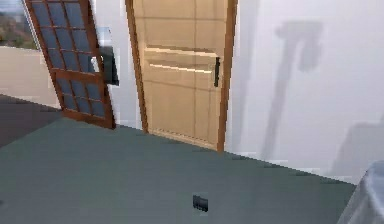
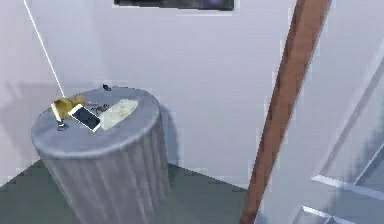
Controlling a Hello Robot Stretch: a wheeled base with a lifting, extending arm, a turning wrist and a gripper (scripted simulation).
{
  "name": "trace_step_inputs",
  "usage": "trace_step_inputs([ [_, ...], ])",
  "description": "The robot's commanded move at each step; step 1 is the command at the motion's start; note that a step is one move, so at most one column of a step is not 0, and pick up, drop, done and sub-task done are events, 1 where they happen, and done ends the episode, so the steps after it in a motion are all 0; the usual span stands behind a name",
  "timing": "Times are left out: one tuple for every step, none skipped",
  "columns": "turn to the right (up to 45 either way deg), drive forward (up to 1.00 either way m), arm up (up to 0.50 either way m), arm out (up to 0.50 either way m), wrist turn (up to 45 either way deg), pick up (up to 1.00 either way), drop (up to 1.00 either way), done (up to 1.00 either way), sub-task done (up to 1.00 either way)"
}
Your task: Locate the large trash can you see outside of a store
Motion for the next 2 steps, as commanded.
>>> trace_step_inputs([
  [0.0,0.30,0.00,0.00,0.0,0.00,0.00,0.00,0.00],
  [-21.0,0.00,0.00,0.00,0.0,0.00,0.00,0.00,0.00],
])
